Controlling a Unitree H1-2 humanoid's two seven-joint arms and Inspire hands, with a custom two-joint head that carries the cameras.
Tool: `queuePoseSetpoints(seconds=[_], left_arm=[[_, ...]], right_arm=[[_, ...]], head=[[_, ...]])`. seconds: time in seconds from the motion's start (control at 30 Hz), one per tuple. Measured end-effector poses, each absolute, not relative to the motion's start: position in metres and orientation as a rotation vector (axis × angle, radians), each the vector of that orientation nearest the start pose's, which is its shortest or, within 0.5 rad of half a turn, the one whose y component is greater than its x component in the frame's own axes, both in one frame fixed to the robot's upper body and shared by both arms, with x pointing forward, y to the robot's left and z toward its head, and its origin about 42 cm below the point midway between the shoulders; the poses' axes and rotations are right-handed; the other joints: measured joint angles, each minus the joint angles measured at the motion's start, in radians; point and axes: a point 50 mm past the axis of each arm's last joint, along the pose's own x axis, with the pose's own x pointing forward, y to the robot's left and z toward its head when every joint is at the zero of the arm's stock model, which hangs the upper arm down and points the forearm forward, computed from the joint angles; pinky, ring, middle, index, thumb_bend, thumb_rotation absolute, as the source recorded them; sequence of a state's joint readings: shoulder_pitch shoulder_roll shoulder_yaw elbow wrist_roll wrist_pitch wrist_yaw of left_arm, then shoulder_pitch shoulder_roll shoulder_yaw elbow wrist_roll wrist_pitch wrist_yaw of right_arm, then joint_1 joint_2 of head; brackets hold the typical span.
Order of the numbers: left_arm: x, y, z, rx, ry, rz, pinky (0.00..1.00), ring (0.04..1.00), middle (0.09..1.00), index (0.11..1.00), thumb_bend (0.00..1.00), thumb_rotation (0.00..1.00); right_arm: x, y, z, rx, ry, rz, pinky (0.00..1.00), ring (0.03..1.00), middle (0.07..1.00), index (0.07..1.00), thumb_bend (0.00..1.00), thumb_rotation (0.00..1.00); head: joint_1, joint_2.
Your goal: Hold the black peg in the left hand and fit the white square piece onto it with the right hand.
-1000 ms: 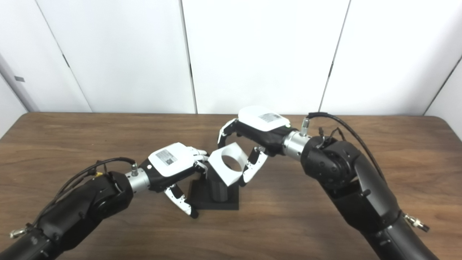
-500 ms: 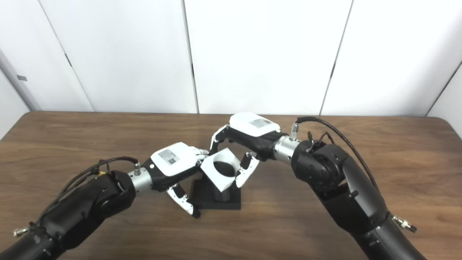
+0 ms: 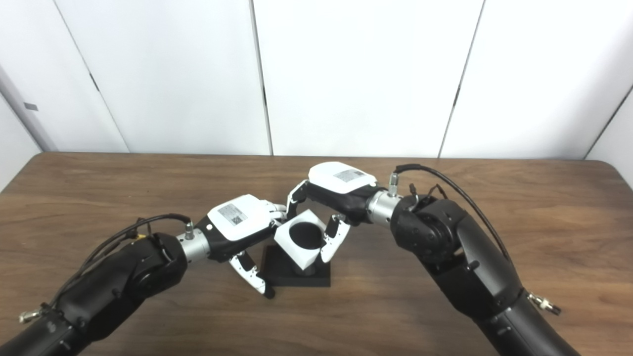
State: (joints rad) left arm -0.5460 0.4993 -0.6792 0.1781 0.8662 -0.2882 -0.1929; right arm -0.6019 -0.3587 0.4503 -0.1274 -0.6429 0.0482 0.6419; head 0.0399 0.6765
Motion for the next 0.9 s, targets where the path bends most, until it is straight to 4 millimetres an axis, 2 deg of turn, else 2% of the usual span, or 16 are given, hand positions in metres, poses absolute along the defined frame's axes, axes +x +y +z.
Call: queuePoseSetpoints(seconds=[0.17, 0.3, 0.4, 0.43, 0.47, 0.53, 0.6, 0.9], left_arm=[[0.39, 0.183, 0.168, 1.56, -0.551, -0.869, 0.84, 0.897, 0.871, 0.495, 0.52, 0.09], [0.39, 0.182, 0.169, 1.561, -0.553, -0.87, 0.83, 0.9, 0.874, 0.495, 0.52, 0.09], [0.39, 0.182, 0.169, 1.561, -0.552, -0.872, 0.84, 0.901, 0.874, 0.495, 0.52, 0.09], [0.39, 0.182, 0.169, 1.561, -0.552, -0.872, 0.83, 0.897, 0.873, 0.495, 0.52, 0.09], [0.39, 0.182, 0.168, 1.561, -0.552, -0.872, 0.83, 0.896, 0.873, 0.495, 0.52, 0.09], [0.39, 0.181, 0.168, 1.56, -0.552, -0.872, 0.83, 0.896, 0.873, 0.495, 0.52, 0.09], [0.39, 0.181, 0.169, 1.56, -0.552, -0.872, 0.84, 0.9, 0.876, 0.495, 0.52, 0.09], [0.39, 0.181, 0.168, 1.56, -0.552, -0.872, 0.84, 0.895, 0.871, 0.495, 0.52, 0.09]], right_arm=[[0.392, -0.131, 0.268, -1.363, -0.389, 0.87, 0.78, 0.812, 0.761, 0.479, 0.52, 0.14], [0.392, -0.123, 0.26, -1.424, -0.349, 0.935, 0.79, 0.813, 0.759, 0.48, 0.52, 0.14], [0.393, -0.121, 0.262, -1.453, -0.341, 0.951, 0.78, 0.807, 0.775, 0.492, 0.52, 0.16], [0.393, -0.121, 0.264, -1.462, -0.339, 0.957, 0.77, 0.805, 0.783, 0.597, 0.71, 0.29], [0.394, -0.12, 0.265, -1.467, -0.335, 0.963, 0.77, 0.805, 0.789, 0.673, 0.84, 0.38], [0.394, -0.121, 0.266, -1.47, -0.331, 0.966, 0.76, 0.802, 0.793, 0.726, 0.92, 0.43], [0.394, -0.121, 0.266, -1.465, -0.328, 0.965, 0.76, 0.801, 0.798, 0.745, 0.95, 0.43], [0.392, -0.126, 0.263, -1.448, -0.315, 0.956, 0.75, 0.805, 0.803, 0.747, 0.94, 0.37]], head=[[0.0, 0.005], [0.003, 0.008], [0.005, 0.006], [0.005, 0.006], [0.005, 0.006], [0.003, 0.008], [0.005, 0.009], [0.003, 0.014]])
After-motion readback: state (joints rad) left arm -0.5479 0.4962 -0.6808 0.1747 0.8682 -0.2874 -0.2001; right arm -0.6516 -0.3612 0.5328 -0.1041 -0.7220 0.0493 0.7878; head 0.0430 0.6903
